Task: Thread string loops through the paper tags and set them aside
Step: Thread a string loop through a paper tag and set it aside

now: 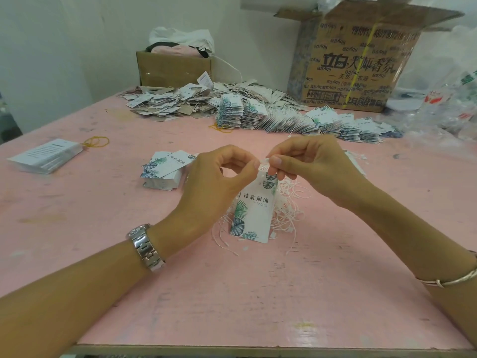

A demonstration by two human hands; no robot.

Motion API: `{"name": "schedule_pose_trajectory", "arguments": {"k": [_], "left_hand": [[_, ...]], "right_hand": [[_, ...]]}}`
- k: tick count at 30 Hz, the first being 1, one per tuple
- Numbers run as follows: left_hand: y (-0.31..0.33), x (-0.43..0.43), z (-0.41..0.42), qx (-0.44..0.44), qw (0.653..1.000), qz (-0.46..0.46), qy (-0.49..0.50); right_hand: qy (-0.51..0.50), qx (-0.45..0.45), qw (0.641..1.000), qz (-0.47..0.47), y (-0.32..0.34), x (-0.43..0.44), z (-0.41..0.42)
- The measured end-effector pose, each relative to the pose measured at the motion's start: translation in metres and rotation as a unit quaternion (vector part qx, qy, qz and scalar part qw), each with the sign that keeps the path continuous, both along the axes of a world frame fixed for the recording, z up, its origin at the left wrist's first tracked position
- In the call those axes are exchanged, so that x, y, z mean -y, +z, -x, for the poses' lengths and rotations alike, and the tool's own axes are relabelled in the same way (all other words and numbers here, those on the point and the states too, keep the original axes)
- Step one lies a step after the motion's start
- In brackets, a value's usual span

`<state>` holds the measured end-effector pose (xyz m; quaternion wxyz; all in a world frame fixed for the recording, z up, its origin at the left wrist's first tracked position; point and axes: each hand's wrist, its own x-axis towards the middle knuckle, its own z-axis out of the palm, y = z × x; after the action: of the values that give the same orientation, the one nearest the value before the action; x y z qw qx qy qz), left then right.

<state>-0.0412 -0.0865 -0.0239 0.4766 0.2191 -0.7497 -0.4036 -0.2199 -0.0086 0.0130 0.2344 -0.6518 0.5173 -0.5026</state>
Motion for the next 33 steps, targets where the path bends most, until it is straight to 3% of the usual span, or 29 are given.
{"name": "schedule_pose_trajectory", "arguments": {"k": [24,33], "left_hand": [[0.0033,-0.0022,-0.0035,0.029,0.998,0.052,0.021],[0.007,-0.006,-0.0052,0.075,0.99,0.116,0.004]], "right_hand": [[-0.012,-0.032,0.999,0.006,0.0039,-0.0061,-0.0075],[-0.005,-0.052,0.999,-0.009,0.004,-0.0076,-0.0069]]}}
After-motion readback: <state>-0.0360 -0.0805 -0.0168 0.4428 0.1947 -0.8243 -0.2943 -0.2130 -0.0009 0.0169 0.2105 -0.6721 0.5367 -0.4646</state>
